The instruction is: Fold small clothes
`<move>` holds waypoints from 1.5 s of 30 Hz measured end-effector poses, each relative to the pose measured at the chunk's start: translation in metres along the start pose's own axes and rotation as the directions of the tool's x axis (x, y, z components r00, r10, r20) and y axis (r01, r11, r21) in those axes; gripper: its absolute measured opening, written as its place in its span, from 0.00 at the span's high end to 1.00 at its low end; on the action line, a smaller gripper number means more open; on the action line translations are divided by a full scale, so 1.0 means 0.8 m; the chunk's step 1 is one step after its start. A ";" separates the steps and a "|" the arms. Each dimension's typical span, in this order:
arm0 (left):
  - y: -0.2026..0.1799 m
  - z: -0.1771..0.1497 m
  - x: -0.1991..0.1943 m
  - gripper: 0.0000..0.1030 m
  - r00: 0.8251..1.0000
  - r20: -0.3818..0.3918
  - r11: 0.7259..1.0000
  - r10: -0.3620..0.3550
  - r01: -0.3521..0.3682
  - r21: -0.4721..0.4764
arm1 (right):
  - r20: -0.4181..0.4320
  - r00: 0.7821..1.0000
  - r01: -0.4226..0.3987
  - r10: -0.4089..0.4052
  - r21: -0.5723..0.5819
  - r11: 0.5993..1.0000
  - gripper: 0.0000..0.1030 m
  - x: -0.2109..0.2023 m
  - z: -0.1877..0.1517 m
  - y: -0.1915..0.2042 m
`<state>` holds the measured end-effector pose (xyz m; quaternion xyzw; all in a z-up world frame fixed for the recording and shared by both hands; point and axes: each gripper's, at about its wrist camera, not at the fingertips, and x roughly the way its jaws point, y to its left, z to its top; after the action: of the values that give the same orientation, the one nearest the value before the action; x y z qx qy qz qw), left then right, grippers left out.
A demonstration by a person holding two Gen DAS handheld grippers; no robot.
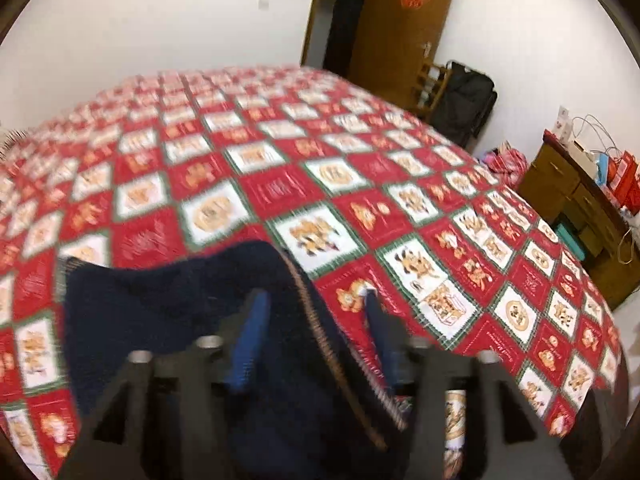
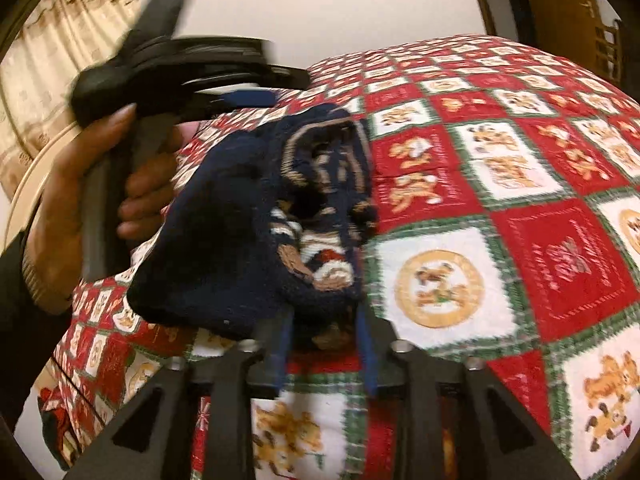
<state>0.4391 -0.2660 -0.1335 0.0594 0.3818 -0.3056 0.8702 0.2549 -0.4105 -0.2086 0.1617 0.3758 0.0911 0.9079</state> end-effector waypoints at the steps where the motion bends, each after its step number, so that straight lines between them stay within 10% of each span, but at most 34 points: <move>1: 0.005 -0.007 -0.011 0.37 1.000 0.021 1.000 0.011 -0.011 0.004 | 0.023 0.999 0.029 -0.029 0.004 1.000 0.67 -0.009 0.000 -0.004; 10: 0.067 -0.112 -0.040 0.37 0.980 -0.008 0.980 0.198 -0.198 -0.030 | 0.167 0.981 0.110 -0.094 -0.090 0.990 0.67 -0.036 0.056 0.030; 16: 0.064 -0.138 -0.049 0.30 0.981 0.033 0.980 0.192 -0.191 -0.051 | 0.060 0.992 -0.089 0.107 -0.248 0.965 0.67 0.026 0.099 0.111; 20: 0.065 -0.143 -0.054 0.29 0.986 0.054 0.986 0.156 -0.152 -0.074 | -0.014 0.998 0.060 -0.064 -0.181 0.982 0.67 0.086 0.108 0.090; 22: 0.071 -0.148 -0.059 0.28 0.988 0.059 0.986 0.142 -0.136 -0.095 | -0.058 0.992 0.102 -0.111 -0.134 0.986 0.83 0.103 0.105 0.064; 26: 0.079 -0.163 -0.046 0.15 0.989 0.017 0.985 0.148 -0.146 -0.092 | -0.064 0.994 0.081 -0.088 -0.105 0.991 0.88 0.094 0.104 0.049; 34: 0.090 -0.182 -0.029 0.05 0.991 -0.029 0.984 0.131 -0.133 -0.122 | 0.025 0.996 0.088 -0.085 -0.242 0.966 0.83 0.080 0.141 0.096; 39: 0.096 -0.185 -0.026 0.03 0.993 -0.047 0.982 0.107 -0.113 -0.151 | -0.085 0.980 0.153 -0.181 -0.262 0.953 0.68 0.144 0.175 0.105; 42: 0.100 -0.187 -0.025 0.02 0.995 -0.053 0.981 0.085 -0.093 -0.171 | -0.177 0.934 0.276 -0.311 -0.200 0.940 0.68 0.183 0.182 0.070; 45: 0.098 -0.187 -0.024 0.01 0.995 -0.056 0.981 0.080 -0.089 -0.170 | -0.181 0.952 0.230 -0.247 -0.111 0.967 0.67 0.184 0.180 0.042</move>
<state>0.3807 -0.1429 -0.2355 0.0077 0.4251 -0.2327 0.8747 0.4591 -0.3694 -0.1965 0.0650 0.4748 0.0125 0.8776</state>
